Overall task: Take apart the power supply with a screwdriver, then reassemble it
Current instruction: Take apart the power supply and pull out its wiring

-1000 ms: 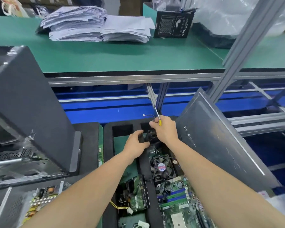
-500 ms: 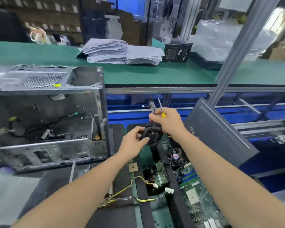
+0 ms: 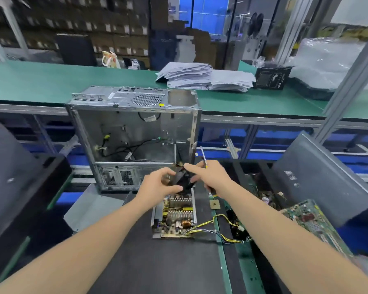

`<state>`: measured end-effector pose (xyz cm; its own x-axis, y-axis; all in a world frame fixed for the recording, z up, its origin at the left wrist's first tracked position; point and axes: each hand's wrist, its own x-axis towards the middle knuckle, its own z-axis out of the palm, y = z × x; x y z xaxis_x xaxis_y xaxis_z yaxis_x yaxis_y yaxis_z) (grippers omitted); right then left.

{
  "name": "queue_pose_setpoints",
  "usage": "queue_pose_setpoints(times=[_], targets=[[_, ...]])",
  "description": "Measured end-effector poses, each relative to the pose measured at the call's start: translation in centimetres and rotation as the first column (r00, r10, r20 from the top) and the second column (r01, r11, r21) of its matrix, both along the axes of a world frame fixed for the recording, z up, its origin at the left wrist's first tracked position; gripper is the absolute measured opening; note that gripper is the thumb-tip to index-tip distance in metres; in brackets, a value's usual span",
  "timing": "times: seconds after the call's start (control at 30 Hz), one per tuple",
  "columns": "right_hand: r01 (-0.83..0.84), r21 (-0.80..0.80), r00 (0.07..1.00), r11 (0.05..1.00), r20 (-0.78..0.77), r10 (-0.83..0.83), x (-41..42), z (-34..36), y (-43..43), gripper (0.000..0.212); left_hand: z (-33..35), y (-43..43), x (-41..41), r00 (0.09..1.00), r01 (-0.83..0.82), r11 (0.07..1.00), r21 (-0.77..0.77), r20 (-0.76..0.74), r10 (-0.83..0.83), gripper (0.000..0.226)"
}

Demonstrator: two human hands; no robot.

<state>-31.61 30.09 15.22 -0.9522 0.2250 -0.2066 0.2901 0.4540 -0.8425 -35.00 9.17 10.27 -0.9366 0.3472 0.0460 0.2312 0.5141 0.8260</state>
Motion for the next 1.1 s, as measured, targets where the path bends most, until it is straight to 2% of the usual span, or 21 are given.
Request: queue_pose_setpoints(times=[0.1,0.17,0.27,0.37,0.43,0.5,0.53,0.57,0.7,0.9,1.03,1.1], targets=[[0.098,-0.046,0.995,0.994,0.037,-0.096,0.2,-1.4,-1.6,0.059,-0.4,-0.7,0.5,0.999,0.006,0.997,-0.071,-0.031,-0.008,0.041],[0.140,-0.086,0.989,0.986,0.062,-0.135,0.3,-2.0,-1.9,0.049,-0.8,-0.9,0.6,0.998,0.059,0.995,-0.082,0.005,-0.059,0.035],[0.151,-0.120,0.983,0.981,0.123,-0.136,0.4,-2.4,-1.7,0.023,-1.4,-0.8,0.8,0.972,0.233,0.964,-0.127,-0.003,-0.235,0.025],[0.165,-0.173,0.982,0.971,0.120,-0.145,0.6,-3.0,-0.8,0.011,-2.1,-0.8,0.3,0.957,0.263,0.926,-0.271,-0.051,-0.287,0.051],[0.147,-0.189,0.985,0.971,0.118,-0.126,0.9,-3.2,-0.2,0.011,-2.4,-1.7,-0.6,0.941,0.298,0.825,-0.479,0.005,-0.337,0.063],[0.143,-0.211,0.985,0.967,0.126,-0.118,1.2,-3.3,0.3,0.008,-2.9,-3.0,-1.4,0.896,0.356,0.632,-0.689,0.058,-0.441,0.057],[0.148,-0.222,0.985,0.964,0.121,-0.123,1.3,-3.4,0.6,0.007,-3.2,-3.5,-1.6,0.871,0.368,0.555,-0.746,0.067,-0.487,0.053],[0.151,-0.229,0.985,0.962,0.115,-0.128,1.3,-3.4,0.8,0.006,-3.6,-3.9,-1.8,0.855,0.366,0.518,-0.773,0.060,-0.515,0.049],[0.155,-0.251,0.983,0.955,0.139,-0.123,1.5,-3.4,1.3,0.002,-4.3,-4.4,-1.6,0.846,0.325,0.588,-0.741,-0.050,-0.531,0.031],[0.095,-0.310,0.991,0.946,0.120,-0.060,1.7,-3.5,1.2,0.009,-5.1,-5.9,-0.1,0.748,0.194,0.498,-0.845,-0.201,-0.633,0.017],[0.037,-0.329,0.994,0.944,0.111,-0.001,2.0,-3.8,0.3,0.009,-4.8,-5.2,1.8,0.765,0.252,0.494,-0.832,-0.142,-0.629,0.034],[-0.005,-0.335,0.993,0.942,0.107,0.043,2.3,-3.8,-0.2,0.012,-4.9,-4.7,3.2,0.782,0.259,0.538,-0.802,-0.153,-0.604,0.036]])
